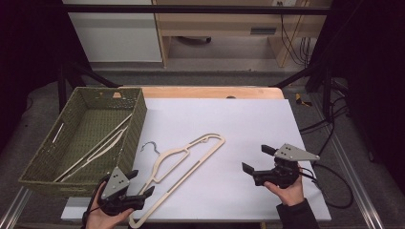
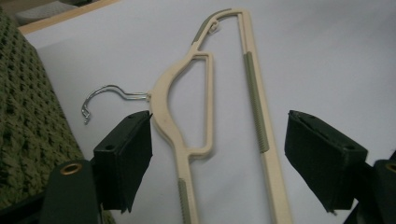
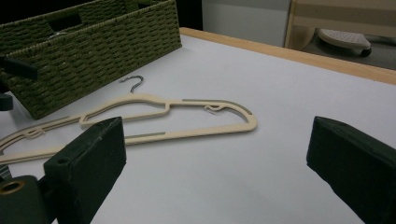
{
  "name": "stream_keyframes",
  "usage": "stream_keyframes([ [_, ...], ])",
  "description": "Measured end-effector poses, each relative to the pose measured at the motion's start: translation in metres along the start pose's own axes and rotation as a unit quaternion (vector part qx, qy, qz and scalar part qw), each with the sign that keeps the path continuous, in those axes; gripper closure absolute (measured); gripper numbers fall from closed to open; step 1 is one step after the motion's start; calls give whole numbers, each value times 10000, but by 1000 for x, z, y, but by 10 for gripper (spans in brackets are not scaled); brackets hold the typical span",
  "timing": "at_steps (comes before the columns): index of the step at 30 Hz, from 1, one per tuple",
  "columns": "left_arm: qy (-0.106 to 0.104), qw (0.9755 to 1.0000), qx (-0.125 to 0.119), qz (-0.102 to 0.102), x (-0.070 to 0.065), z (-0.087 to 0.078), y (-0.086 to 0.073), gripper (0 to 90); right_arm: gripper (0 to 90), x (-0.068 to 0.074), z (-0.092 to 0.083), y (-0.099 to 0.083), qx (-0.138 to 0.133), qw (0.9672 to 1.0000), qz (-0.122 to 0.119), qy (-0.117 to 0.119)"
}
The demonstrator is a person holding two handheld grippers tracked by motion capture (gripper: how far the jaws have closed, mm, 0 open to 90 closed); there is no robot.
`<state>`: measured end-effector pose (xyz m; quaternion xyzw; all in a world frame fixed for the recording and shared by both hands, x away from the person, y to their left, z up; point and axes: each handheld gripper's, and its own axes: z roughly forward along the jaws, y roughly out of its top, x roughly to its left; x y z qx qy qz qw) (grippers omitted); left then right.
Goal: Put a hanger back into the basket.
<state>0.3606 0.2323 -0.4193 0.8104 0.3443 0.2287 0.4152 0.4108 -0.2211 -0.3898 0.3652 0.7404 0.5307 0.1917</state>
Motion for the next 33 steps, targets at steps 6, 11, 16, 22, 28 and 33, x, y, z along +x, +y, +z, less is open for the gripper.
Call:
stream_keyframes([
  [6,-180,9997,169,-19,-6,8,-4,314,55,2,0,-1,31,10000,0,49],
  [11,1,9982,589,-89,-6,23,-12,357,56,1,-1,-2,45,10000,-40,33],
  [16,266,9950,893,-347,-1,34,-21,417,56,2,2,-3,89,9999,-52,51],
  [22,535,9913,1155,-347,-2,43,-25,488,58,3,2,-3,113,9999,-55,62],
  [28,818,9865,1364,-379,-3,49,-28,535,60,3,3,-4,138,9999,-62,80],
  [33,715,9852,1423,-636,-1,50,-29,594,62,3,3,-4,158,9998,-89,101],
])
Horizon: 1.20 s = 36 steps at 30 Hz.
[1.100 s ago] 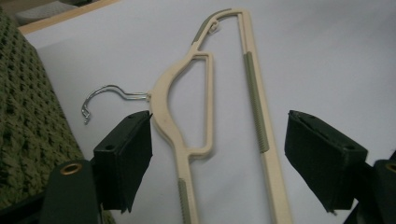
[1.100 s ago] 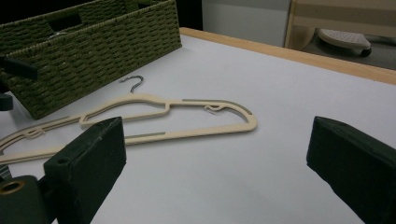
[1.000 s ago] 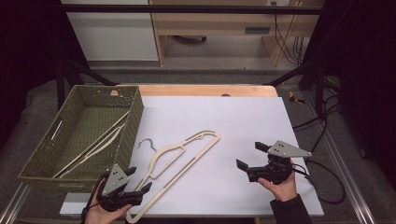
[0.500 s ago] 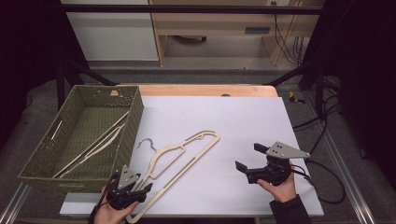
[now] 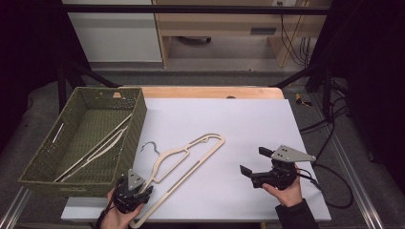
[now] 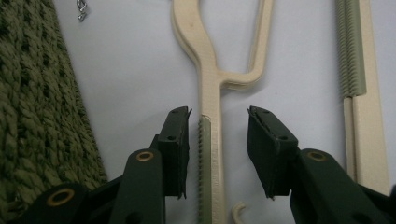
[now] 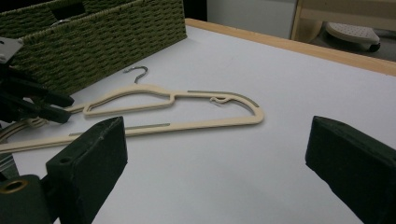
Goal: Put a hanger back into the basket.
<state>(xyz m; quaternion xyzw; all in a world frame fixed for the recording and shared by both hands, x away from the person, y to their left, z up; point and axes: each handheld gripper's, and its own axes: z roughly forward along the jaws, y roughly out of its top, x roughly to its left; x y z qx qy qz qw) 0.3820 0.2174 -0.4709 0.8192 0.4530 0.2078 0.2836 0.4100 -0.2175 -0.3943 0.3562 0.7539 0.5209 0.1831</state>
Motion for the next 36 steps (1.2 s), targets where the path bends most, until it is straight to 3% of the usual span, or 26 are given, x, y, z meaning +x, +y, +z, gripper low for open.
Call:
stream_keyframes([
  [2,-106,9998,26,-167,2,0,0,632,62,0,0,0,-2,10000,31,-6],
  [5,-82,9993,15,-377,3,0,0,657,63,1,1,0,-3,10000,29,-3],
  [9,36,9991,40,-409,4,0,0,755,64,1,2,0,15,10000,19,9],
  [15,54,9996,-25,-286,3,-2,0,782,65,2,5,-1,51,10000,37,54],
  [21,114,9993,-324,-123,-1,-12,1,789,68,2,9,-1,83,9999,25,116],
  [29,203,9956,-915,-20,-5,-30,5,792,79,10,23,6,66,9996,-19,280],
  [36,303,9933,-1102,147,-10,-39,9,793,108,29,51,19,129,9986,-126,489],
])
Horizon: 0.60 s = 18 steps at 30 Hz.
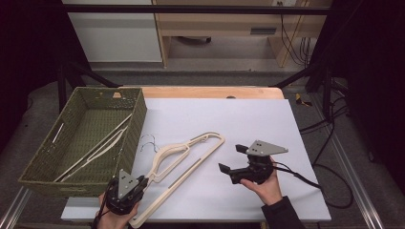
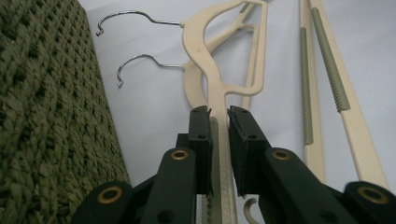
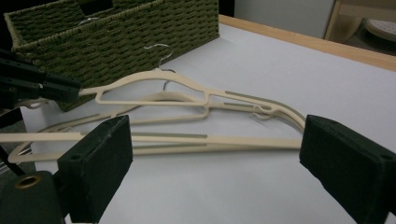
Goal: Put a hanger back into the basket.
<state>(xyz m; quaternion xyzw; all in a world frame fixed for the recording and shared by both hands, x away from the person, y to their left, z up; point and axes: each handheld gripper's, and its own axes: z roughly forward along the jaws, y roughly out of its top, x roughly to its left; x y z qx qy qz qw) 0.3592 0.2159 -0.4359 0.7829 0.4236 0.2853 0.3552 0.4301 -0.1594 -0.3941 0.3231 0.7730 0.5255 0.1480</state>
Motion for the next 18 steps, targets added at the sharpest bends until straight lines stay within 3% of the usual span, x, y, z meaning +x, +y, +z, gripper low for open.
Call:
stream_keyframes([
  [12,104,9993,-296,183,-7,-10,9,794,136,19,59,35,-123,9996,26,265],
  [18,126,9990,-341,254,-8,-13,11,794,141,31,91,51,-16,9994,-36,342],
])
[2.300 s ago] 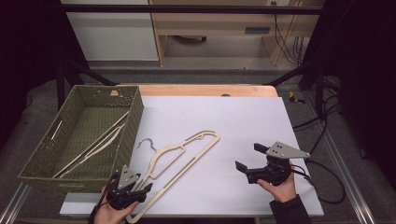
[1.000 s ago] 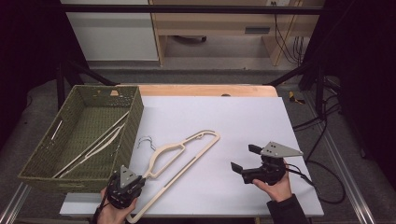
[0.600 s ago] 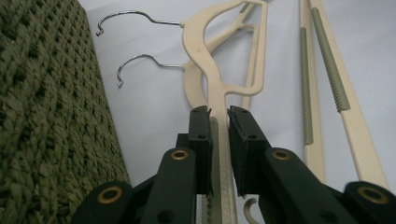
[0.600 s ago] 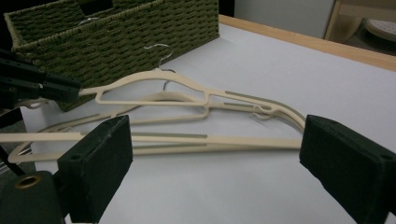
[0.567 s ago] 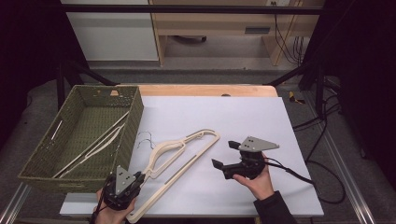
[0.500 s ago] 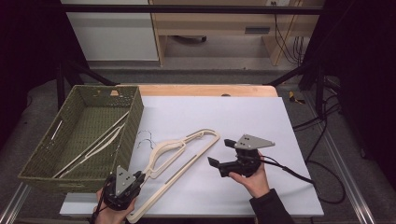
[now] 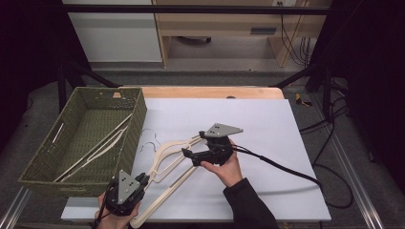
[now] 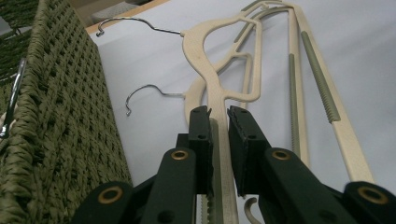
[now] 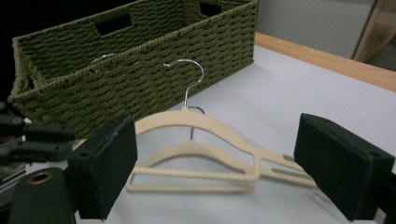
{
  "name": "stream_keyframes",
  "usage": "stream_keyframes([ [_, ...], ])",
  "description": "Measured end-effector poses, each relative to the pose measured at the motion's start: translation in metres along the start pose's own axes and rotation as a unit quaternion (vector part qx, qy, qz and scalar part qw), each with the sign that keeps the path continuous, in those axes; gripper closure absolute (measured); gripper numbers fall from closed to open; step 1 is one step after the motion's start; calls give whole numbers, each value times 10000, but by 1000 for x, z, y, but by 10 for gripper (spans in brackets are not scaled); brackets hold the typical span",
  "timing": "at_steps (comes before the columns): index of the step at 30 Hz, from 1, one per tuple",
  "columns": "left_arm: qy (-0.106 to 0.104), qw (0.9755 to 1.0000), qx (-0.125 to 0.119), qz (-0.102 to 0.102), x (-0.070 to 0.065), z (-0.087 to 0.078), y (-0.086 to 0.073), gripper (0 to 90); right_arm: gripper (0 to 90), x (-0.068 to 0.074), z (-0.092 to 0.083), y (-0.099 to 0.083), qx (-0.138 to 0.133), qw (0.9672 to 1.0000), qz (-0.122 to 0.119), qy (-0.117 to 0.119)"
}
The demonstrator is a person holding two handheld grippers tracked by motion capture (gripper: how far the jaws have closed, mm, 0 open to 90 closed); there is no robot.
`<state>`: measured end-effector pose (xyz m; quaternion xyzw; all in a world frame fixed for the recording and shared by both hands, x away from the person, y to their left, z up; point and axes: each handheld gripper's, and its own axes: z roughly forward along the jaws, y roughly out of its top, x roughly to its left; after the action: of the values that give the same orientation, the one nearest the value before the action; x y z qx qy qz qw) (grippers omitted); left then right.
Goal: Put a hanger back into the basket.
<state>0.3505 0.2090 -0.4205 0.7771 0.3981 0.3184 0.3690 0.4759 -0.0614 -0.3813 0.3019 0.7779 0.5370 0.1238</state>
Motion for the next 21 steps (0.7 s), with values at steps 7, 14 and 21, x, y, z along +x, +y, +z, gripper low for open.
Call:
stream_keyframes([
  [7,41,10000,-40,45,-1,0,-1,794,189,4,40,13,78,9998,127,140],
  [14,94,9998,-75,149,0,0,-1,794,245,1,78,11,396,9990,160,159],
  [21,77,9996,-54,257,0,1,0,794,303,3,101,14,591,9981,132,144],
])
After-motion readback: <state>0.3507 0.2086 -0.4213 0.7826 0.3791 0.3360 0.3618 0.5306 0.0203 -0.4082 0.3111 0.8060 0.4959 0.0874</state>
